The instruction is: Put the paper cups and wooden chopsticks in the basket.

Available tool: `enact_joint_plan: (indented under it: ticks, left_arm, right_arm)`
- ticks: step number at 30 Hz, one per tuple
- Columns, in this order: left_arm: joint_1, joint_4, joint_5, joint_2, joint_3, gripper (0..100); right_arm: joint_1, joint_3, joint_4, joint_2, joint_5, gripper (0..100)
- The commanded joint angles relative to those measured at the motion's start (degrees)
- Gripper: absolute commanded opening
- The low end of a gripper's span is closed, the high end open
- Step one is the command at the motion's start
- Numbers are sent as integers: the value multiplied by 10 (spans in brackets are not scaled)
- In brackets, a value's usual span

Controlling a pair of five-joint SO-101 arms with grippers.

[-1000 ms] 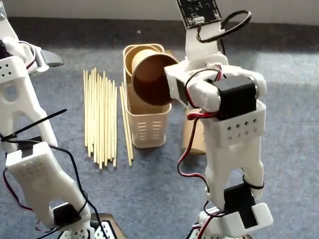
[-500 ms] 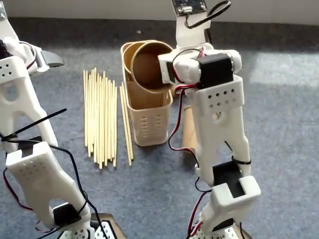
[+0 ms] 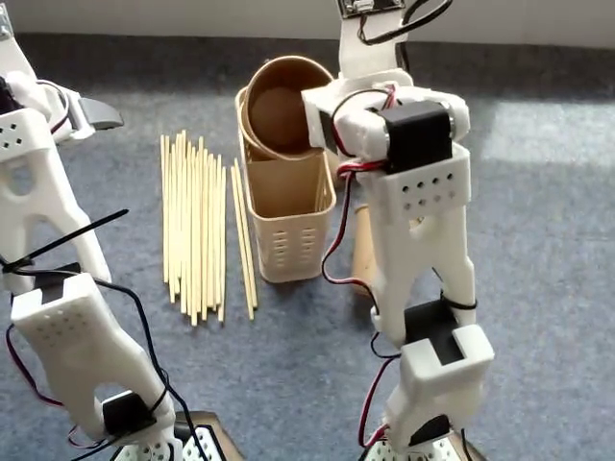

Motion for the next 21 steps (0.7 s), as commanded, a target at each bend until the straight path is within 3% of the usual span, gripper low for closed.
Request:
enact_joint_plan:
  ticks: [1,10,17,21]
  left_arm:
    - [-2,-4,-4,-6,-1,393]
    - [-2,-4,-4,-6,-1,393]
    - [-2,-4,-4,-5,-1,393]
    - [0,-4,-4,-5,-1,393]
  right_arm:
    - [4,-13,-12,25,-4,5]
    - [4,-17,-36,88,-2,42]
    - [4,-73,-32,39,4,378]
    - [-6,-89,-22,16,63,496]
